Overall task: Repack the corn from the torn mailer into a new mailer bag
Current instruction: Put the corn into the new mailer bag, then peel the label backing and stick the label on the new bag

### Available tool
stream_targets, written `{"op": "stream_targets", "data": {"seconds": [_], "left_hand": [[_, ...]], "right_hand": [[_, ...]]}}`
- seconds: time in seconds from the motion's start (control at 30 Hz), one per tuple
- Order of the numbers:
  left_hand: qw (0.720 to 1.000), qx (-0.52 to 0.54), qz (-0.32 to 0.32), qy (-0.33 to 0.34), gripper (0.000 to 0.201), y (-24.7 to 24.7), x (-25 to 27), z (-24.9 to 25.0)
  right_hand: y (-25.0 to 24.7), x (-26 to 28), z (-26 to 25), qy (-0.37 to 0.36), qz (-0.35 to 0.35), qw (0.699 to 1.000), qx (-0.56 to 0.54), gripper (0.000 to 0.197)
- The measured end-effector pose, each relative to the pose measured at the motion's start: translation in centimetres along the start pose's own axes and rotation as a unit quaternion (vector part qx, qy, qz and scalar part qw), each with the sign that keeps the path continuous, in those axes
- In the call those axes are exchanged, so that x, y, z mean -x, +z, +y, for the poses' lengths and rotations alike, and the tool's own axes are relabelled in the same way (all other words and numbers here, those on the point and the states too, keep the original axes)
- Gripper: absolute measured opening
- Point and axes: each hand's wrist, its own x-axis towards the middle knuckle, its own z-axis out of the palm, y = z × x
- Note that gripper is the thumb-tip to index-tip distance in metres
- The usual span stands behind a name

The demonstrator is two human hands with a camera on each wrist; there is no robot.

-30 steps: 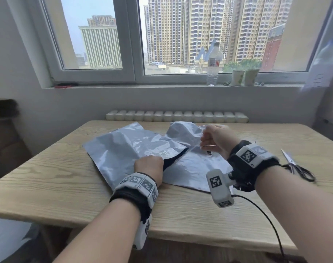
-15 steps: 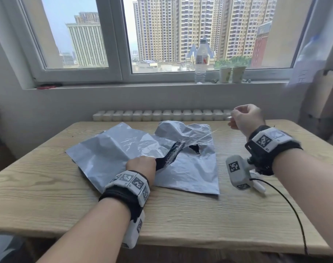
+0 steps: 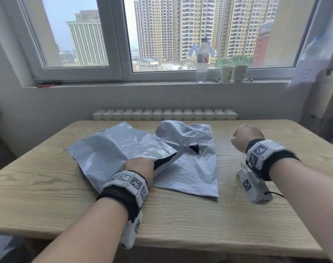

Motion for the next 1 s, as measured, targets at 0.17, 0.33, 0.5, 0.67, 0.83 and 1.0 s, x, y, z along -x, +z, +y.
{"op": "stream_targets", "data": {"seconds": [0.17,0.33,0.5,0.67,0.83,1.0], "left_hand": [[1.0,0.004,-0.001,0.001,0.028,-0.2,0.1,-0.3],[1.0,0.007,0.006,0.0,0.028,-0.4,0.4,-0.5],[1.0,0.01,0.011,-0.003,0.028,-0.7,0.6,-0.9],[1.0,0.009,0.019,-0.003,0.027,-1.4,0.5,-1.2],[1.0,0.014,0.023,-0.01,0.027,-1.6,0.6,-1.5],[0.999,0.004,0.033,-0.006,0.027,-2.4,0.8,-1.9]], "right_hand": [[-0.3,0.1,-0.5,-0.038,-0.021,0.993,0.109,0.041],[-0.3,0.1,-1.3,-0.027,-0.03,0.992,0.116,0.025],[-1.2,0.3,-1.3,-0.024,-0.032,0.997,0.068,0.025],[-1.0,1.0,-2.0,-0.049,-0.109,0.993,0.006,0.048],[-1.9,1.6,-2.7,-0.062,-0.035,0.993,-0.095,0.02],[-1.3,4.3,-7.6,-0.27,-0.05,0.959,-0.065,0.033]]}}
